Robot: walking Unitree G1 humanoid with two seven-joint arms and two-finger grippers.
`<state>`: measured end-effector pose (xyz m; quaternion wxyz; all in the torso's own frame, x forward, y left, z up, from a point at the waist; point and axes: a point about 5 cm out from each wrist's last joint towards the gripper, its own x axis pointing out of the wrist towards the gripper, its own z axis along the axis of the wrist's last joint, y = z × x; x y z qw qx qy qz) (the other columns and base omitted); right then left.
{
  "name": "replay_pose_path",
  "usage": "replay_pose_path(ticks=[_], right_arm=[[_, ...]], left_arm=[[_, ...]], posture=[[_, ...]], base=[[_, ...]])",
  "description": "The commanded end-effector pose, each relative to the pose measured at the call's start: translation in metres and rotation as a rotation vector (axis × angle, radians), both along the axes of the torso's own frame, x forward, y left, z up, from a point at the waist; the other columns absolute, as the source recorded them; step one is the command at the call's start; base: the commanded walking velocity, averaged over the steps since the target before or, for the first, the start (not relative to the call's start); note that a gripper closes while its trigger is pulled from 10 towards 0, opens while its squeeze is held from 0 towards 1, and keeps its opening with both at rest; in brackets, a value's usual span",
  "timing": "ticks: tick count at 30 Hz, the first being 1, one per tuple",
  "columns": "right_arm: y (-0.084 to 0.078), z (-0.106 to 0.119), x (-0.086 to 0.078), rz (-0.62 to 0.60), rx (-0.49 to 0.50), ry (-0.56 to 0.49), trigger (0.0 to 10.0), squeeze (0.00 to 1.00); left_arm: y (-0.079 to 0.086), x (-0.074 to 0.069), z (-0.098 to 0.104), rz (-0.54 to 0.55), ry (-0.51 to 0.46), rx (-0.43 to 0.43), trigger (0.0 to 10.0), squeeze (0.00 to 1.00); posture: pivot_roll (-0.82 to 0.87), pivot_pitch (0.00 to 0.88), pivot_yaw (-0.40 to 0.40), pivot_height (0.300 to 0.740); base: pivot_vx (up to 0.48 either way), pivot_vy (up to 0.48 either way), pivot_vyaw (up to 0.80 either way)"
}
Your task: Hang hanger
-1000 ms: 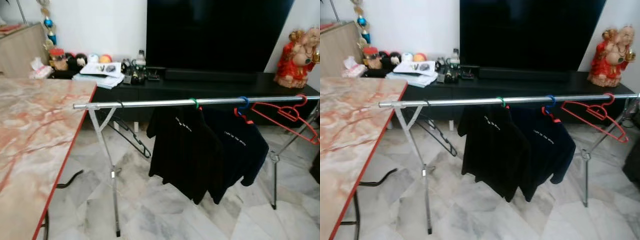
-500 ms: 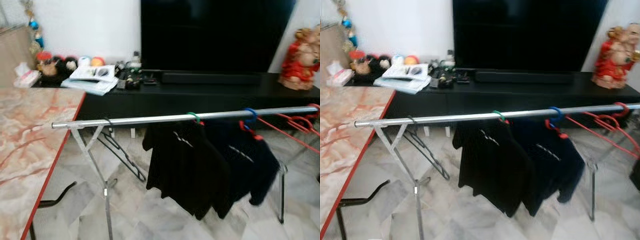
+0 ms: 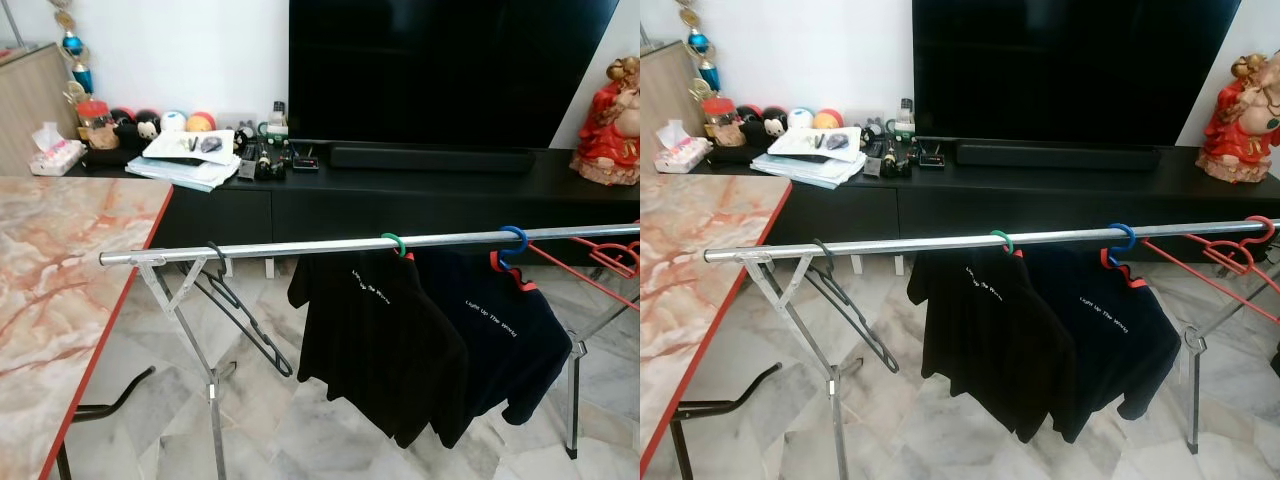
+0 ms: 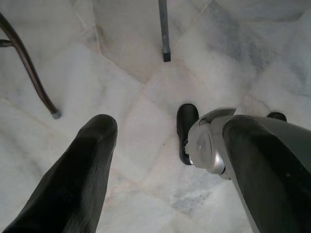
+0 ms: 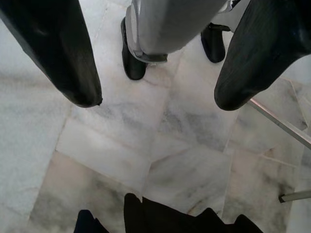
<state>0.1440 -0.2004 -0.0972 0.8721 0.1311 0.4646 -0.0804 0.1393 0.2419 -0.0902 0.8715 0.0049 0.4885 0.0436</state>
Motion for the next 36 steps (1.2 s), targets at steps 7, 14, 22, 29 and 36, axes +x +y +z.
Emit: replay_pose_path(ticks=[7, 14, 22, 29, 36], right_arm=[[-0.003, 0.001, 0.000, 0.012, -0.002, -0.004, 10.0, 0.00], [-0.006, 0.001, -0.001, 0.027, -0.007, -0.004, 10.0, 0.00], [-0.006, 0.002, 0.000, 0.027, 0.001, -0.026, 10.0, 0.00], [-0.004, 0.001, -0.001, 0.040, 0.001, -0.014, 10.0, 0.00], [-0.004, 0.000, -0.004, 0.036, -0.007, 0.001, 10.0, 0.00]], left_arm=[[-0.004, 0.001, -0.001, -0.040, 0.010, 0.006, 10.0, 0.00], [-0.008, -0.007, -0.005, -0.039, 0.030, 0.005, 10.0, 0.00], [-0.014, -0.011, -0.007, -0.064, 0.039, 0.001, 10.0, 0.00], [-0.005, -0.010, -0.004, -0.057, 0.022, 0.009, 10.0, 0.00], [-0.004, -0.006, -0.002, -0.053, 0.006, 0.010, 10.0, 0.00]], posture=[[0.01, 0.000, -0.016, 0.740], [0.01, 0.000, -0.020, 0.740], [0.00, 0.000, -0.014, 0.740], [0.02, 0.000, -0.025, 0.740], [0.03, 0.000, -0.023, 0.740]], base=[[0.000, 0.000, 0.00], [0.000, -0.108, 0.00], [0.000, 0.000, 0.00], [0.000, 0.000, 0.00], [0.000, 0.000, 0.00]])
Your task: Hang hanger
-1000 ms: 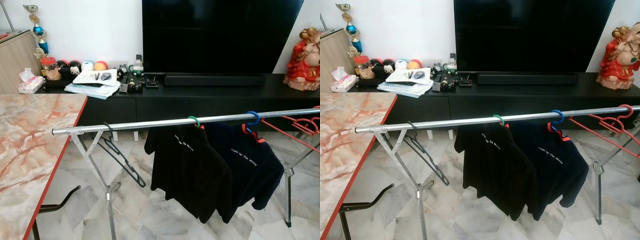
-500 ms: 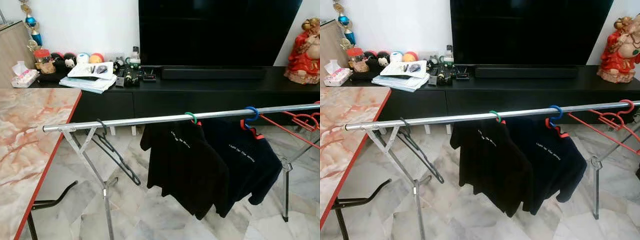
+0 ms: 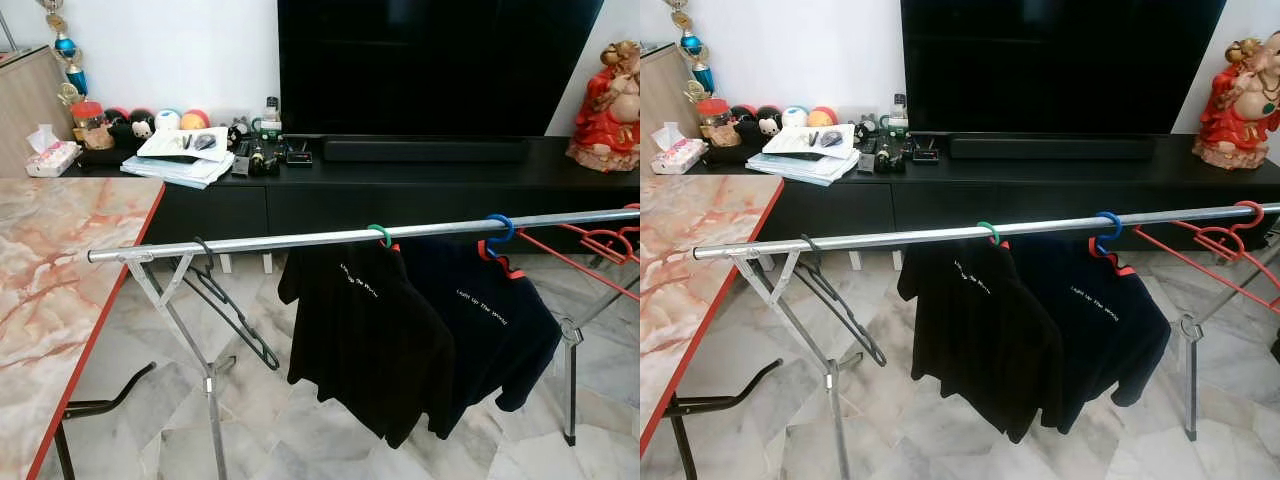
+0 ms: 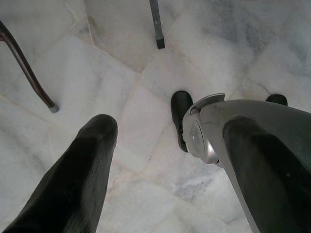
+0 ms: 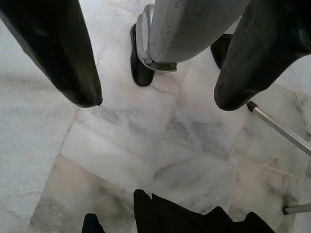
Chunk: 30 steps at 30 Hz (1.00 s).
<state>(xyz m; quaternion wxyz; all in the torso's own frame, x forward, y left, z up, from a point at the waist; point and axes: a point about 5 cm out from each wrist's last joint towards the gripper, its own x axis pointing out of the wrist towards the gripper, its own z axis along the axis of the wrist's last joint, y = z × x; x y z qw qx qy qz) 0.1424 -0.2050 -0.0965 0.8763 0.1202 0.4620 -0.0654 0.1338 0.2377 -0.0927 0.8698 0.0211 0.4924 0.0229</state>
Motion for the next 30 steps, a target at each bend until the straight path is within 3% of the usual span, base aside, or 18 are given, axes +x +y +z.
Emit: replay_pose_path(ticks=[1, 9, 13, 14, 15, 16, 23, 30], right_arm=[[0.001, -0.001, -0.003, -0.005, -0.002, 0.012, 10.0, 0.00], [0.001, 0.000, -0.002, -0.017, 0.000, -0.018, 10.0, 0.00], [-0.001, 0.004, 0.003, -0.026, -0.006, -0.088, 10.0, 0.00], [0.003, 0.026, 0.048, 0.002, -0.011, -0.264, 10.0, 0.00], [0.003, 0.026, 0.048, 0.002, -0.011, -0.264, 10.0, 0.00], [0.006, 0.047, 0.080, 0.011, -0.001, -0.416, 10.0, 0.00], [-0.006, 0.072, 0.092, -0.004, -0.060, -0.644, 10.0, 0.00], [0.002, 0.090, 0.106, 0.062, -0.041, -0.757, 10.0, 0.00]], left_arm=[[-0.004, 0.003, 0.000, -0.014, -0.006, 0.000, 10.0, 0.00], [-0.010, 0.006, -0.001, -0.025, -0.009, -0.003, 10.0, 0.00], [-0.013, 0.007, -0.001, -0.036, -0.015, -0.007, 10.0, 0.00], [-0.013, 0.007, -0.001, -0.037, -0.016, -0.008, 10.0, 0.00], [-0.013, 0.007, -0.001, -0.037, -0.016, -0.008, 10.0, 0.00], [-0.014, 0.008, 0.000, -0.037, -0.019, -0.009, 10.0, 0.00], [-0.013, 0.010, 0.001, -0.032, -0.035, -0.002, 10.0, 0.00], [-0.005, 0.022, 0.010, 0.002, -0.139, 0.045, 10.0, 0.00]], posture=[[0.03, 0.000, -0.021, 0.740], [0.02, 0.000, -0.017, 0.740], [0.02, 0.000, -0.022, 0.740], [0.02, 0.000, -0.027, 0.740], [0.02, 0.000, -0.027, 0.740], [0.02, 0.000, -0.030, 0.740], [0.01, 0.000, -0.030, 0.740], [0.01, 0.000, -0.022, 0.740]], base=[[0.000, 0.000, 0.00], [0.000, 0.000, 0.00], [0.000, 0.000, 0.00], [0.000, 0.000, 0.00], [0.000, 0.000, 0.00], [0.000, 0.000, 0.00], [0.000, 0.000, 0.00], [0.000, 0.000, 0.00]])
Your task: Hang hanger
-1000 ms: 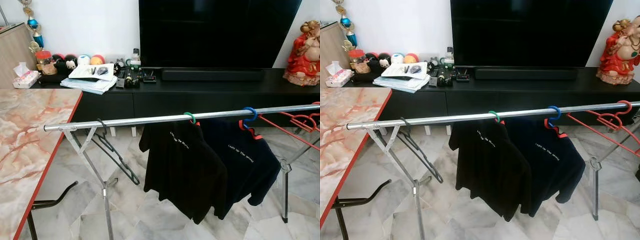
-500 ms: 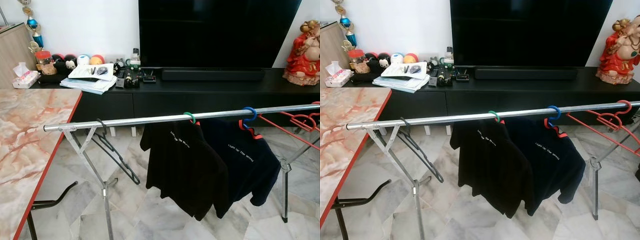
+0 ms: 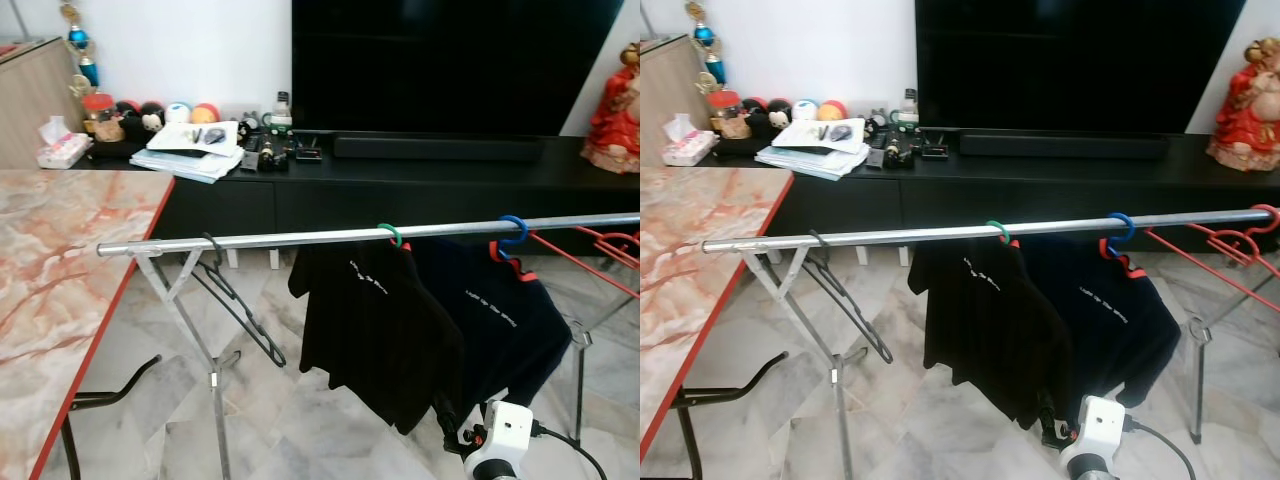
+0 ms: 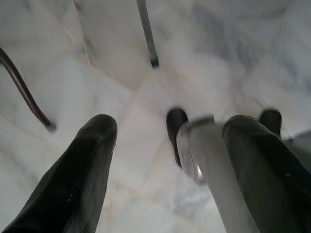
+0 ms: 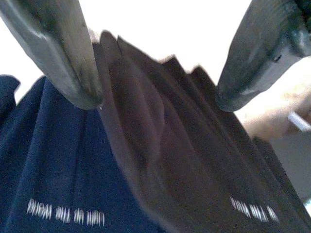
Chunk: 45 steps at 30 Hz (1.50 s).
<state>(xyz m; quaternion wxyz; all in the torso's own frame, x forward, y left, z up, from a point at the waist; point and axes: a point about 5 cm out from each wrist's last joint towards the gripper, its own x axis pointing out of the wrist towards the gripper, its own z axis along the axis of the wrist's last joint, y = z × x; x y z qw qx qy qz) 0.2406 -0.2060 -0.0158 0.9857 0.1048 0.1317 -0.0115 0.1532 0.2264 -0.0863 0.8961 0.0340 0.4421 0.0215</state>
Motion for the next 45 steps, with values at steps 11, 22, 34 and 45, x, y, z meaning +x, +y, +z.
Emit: replay_pose_path(ticks=[11, 22, 34, 45], right_arm=[[0.011, 0.024, 0.020, 0.041, -0.008, -0.109, 10.0, 0.00], [0.008, 0.027, 0.019, 0.009, -0.015, -0.122, 10.0, 0.00], [0.008, 0.030, 0.022, -0.016, 0.001, -0.119, 10.0, 0.00], [0.014, 0.042, 0.029, 0.029, -0.036, -0.168, 10.0, 0.00]], left_arm=[[0.019, 0.014, 0.014, 0.069, -0.137, 0.036, 10.0, 0.00], [0.017, 0.008, 0.011, 0.082, -0.116, 0.023, 10.0, 0.00], [0.012, 0.007, 0.009, 0.075, -0.112, 0.019, 10.0, 0.00], [0.009, 0.008, 0.009, 0.076, -0.120, 0.004, 10.0, 0.00]], posture=[[0.03, 0.000, -0.006, 0.740], [0.04, 0.000, -0.004, 0.740], [0.04, 0.000, -0.007, 0.740], [0.04, 0.000, -0.012, 0.740]], base=[[0.000, 0.000, 0.00], [0.000, 0.000, 0.44], [0.000, 0.000, 0.07], [0.065, 0.000, 0.00]])
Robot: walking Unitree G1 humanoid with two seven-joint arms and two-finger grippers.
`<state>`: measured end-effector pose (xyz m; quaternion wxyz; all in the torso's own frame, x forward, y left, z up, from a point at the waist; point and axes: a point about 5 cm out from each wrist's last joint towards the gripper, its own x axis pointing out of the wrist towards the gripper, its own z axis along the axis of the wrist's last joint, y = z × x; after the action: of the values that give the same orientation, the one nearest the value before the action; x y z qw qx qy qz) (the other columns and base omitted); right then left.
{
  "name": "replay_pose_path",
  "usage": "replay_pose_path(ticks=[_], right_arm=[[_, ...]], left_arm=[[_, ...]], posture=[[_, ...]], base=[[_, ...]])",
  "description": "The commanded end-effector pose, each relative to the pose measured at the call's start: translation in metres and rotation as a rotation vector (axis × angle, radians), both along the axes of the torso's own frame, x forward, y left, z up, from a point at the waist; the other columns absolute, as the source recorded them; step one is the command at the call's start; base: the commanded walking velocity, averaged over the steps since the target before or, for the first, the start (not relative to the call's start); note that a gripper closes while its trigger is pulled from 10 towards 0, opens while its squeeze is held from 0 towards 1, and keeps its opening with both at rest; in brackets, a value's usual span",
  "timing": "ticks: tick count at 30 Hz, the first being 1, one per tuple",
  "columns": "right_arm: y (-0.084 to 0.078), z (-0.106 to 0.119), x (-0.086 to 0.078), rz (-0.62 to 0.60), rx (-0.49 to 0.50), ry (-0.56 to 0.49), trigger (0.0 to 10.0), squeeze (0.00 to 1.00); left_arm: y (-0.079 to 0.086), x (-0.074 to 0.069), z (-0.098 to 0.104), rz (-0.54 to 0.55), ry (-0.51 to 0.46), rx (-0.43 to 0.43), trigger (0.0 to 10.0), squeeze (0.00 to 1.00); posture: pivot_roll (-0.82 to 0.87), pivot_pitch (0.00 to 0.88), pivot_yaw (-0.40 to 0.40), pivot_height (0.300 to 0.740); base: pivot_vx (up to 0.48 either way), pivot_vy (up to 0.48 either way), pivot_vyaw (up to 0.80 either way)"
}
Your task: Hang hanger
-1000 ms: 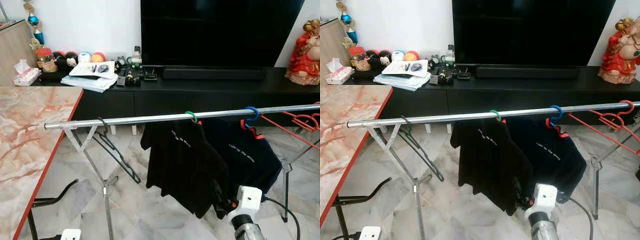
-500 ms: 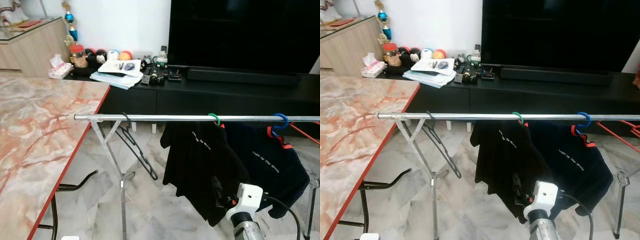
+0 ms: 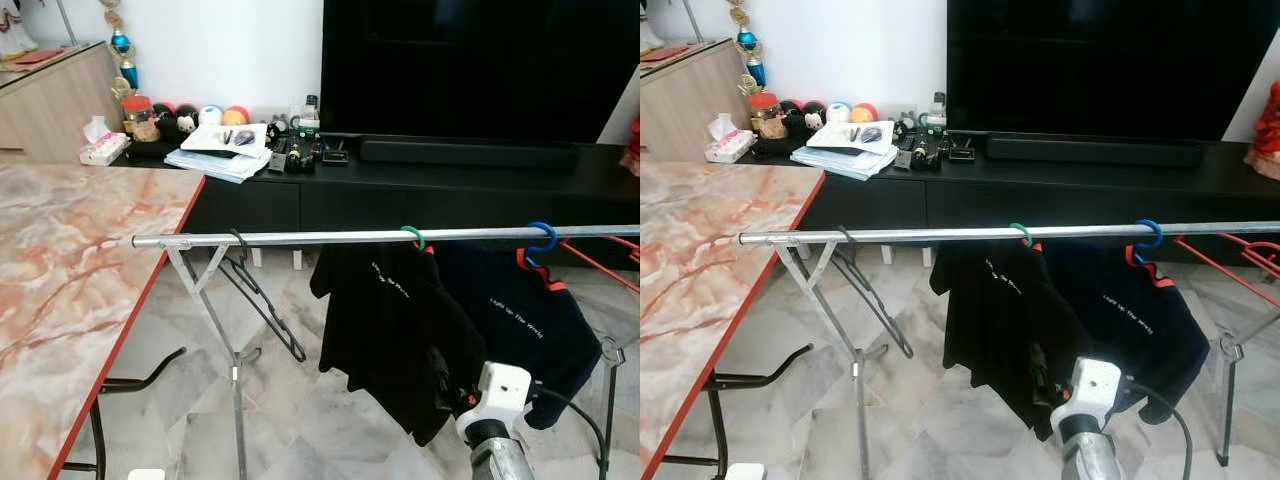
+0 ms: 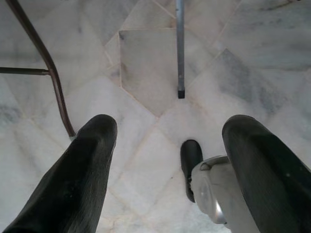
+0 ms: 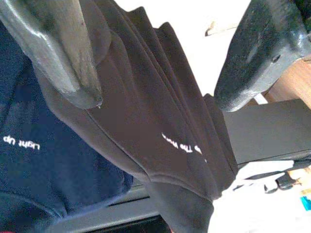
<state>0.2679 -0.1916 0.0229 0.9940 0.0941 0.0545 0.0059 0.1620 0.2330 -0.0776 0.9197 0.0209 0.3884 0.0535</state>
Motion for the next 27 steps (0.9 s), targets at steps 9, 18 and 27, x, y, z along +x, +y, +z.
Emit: replay_pose_path(ticks=[9, 18, 27], right_arm=[[0.013, 0.017, 0.009, 0.061, -0.067, -0.064, 10.0, 0.00], [0.016, 0.021, 0.009, 0.074, -0.072, -0.074, 10.0, 0.00], [0.023, 0.036, 0.011, 0.082, -0.081, -0.141, 10.0, 0.00]], left_arm=[[0.001, -0.002, -0.001, 0.009, 0.005, -0.007, 10.0, 0.00], [0.002, -0.005, -0.002, 0.012, 0.018, -0.009, 10.0, 0.00], [0.007, -0.013, -0.005, 0.027, 0.055, -0.012, 10.0, 0.00]], posture=[[0.04, 0.000, -0.016, 0.740], [0.04, 0.000, -0.018, 0.740], [0.04, 0.000, -0.018, 0.740]], base=[[0.246, 0.000, 0.00], [0.321, 0.000, 0.00], [0.101, 0.000, 0.00]])
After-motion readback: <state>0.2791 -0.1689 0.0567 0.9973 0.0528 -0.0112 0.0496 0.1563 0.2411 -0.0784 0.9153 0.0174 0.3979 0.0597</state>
